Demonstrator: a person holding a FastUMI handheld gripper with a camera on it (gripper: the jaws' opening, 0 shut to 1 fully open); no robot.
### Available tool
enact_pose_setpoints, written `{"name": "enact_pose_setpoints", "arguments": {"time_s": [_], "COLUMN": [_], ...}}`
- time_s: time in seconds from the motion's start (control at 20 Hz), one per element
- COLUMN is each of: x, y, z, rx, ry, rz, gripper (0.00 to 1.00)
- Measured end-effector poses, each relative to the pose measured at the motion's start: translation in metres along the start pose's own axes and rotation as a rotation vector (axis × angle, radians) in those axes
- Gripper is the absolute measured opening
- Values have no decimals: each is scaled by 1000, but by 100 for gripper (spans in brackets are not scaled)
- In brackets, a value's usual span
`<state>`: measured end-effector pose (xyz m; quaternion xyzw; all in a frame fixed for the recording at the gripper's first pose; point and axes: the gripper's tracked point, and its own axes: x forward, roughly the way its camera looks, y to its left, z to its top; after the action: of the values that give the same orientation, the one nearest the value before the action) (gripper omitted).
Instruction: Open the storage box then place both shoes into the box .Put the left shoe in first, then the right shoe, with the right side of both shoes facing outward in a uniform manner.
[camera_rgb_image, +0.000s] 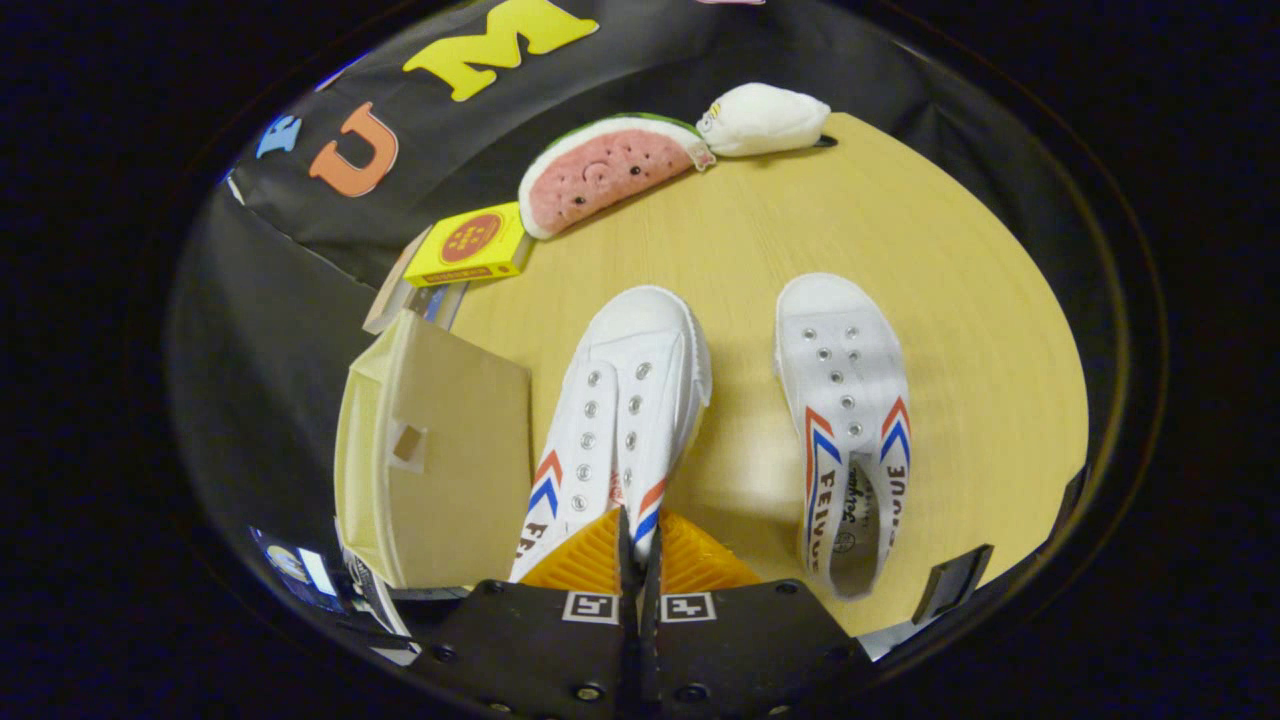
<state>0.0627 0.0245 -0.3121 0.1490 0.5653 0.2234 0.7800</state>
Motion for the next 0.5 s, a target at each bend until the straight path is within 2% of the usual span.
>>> {"name": "enact_pose_setpoints", "arguments": {"time_s": [0.3, 0.5], "x": [-62, -61], "y": [91, 167], "z": [25, 30], "rx": [-27, -105], "ry": [-134, -166], "rz": [46, 55], "gripper": [0, 0]}}
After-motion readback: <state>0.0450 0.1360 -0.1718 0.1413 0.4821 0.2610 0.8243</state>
